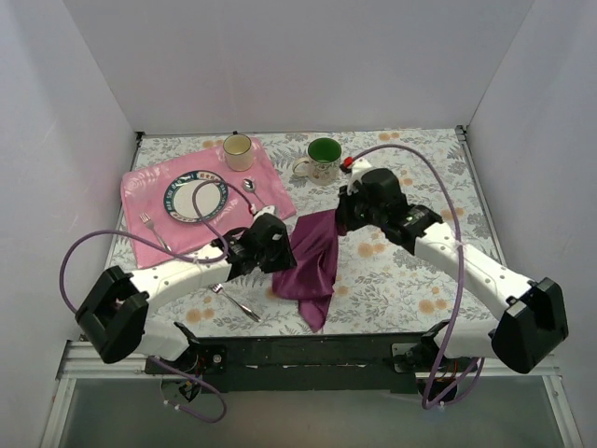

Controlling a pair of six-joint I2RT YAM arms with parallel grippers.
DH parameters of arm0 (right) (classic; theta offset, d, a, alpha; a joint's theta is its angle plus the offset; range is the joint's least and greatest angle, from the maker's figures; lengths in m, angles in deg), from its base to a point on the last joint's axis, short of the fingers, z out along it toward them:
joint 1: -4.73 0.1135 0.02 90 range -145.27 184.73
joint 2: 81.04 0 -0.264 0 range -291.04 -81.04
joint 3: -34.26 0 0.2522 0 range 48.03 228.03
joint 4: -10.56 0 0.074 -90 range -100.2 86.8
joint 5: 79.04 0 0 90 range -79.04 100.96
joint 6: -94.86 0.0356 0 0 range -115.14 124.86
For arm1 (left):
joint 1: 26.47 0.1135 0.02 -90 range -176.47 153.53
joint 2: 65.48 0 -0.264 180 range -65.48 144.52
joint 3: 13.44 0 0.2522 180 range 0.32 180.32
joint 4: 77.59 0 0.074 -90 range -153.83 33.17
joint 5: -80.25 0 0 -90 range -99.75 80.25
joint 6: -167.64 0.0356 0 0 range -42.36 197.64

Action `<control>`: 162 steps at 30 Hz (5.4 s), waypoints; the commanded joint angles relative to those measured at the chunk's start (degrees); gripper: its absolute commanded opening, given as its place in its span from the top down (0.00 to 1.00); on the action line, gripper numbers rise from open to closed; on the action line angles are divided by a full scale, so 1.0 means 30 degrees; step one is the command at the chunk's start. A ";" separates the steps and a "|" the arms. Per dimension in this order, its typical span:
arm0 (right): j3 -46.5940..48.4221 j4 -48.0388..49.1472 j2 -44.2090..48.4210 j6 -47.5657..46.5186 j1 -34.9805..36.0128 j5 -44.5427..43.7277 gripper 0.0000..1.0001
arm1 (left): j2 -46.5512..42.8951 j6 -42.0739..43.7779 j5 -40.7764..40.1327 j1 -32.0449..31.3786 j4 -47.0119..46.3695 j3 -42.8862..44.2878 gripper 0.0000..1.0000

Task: Fold the napkin, place the utensils inside, and roll it up
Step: Flatten the napkin out

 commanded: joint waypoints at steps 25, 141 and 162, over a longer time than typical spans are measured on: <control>0.4634 -1.1756 0.7211 -0.1417 -0.3173 -0.4802 0.07 | 0.1262 0.8177 0.4264 0.2090 0.5417 1.0698 0.47; -0.7904 -0.1977 -0.0289 0.3388 -1.6708 0.4535 0.41 | 1.0751 0.6213 0.3383 -0.8691 -0.7650 1.0100 0.13; 0.1515 -0.0649 -0.6018 0.8660 -0.7863 0.7169 0.86 | 0.3199 0.3698 -0.2388 -0.6116 -0.4809 0.6149 0.10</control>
